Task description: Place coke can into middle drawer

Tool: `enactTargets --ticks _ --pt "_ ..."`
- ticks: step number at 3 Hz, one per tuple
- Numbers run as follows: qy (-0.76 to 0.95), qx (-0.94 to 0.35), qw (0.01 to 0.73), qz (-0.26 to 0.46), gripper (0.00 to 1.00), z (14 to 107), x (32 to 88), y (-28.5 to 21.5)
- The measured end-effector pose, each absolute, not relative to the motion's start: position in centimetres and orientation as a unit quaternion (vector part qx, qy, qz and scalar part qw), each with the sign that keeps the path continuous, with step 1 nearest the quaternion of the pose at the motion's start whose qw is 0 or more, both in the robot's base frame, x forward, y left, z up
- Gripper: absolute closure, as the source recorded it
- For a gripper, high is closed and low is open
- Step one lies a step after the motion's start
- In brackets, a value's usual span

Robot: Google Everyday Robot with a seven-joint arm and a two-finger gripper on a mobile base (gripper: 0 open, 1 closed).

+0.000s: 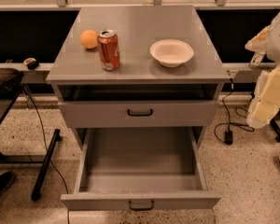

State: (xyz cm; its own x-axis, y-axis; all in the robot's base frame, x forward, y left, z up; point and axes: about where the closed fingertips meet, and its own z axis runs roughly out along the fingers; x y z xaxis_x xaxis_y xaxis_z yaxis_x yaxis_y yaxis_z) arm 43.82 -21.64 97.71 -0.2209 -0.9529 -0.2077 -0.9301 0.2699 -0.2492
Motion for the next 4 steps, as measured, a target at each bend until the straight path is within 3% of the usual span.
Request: enactTargets --ticks 1,2,4 --pt "0.780 -0.603 0.161 -0.036 0.00 97.7 43.8 -21.6" --pt "0.771 -0.607 0.189 -0.018 0.00 97.6 47.3 -19.4" --pt "0.724 -0.610 0.322 0.017 0.00 100.0 58.9 -10.4"
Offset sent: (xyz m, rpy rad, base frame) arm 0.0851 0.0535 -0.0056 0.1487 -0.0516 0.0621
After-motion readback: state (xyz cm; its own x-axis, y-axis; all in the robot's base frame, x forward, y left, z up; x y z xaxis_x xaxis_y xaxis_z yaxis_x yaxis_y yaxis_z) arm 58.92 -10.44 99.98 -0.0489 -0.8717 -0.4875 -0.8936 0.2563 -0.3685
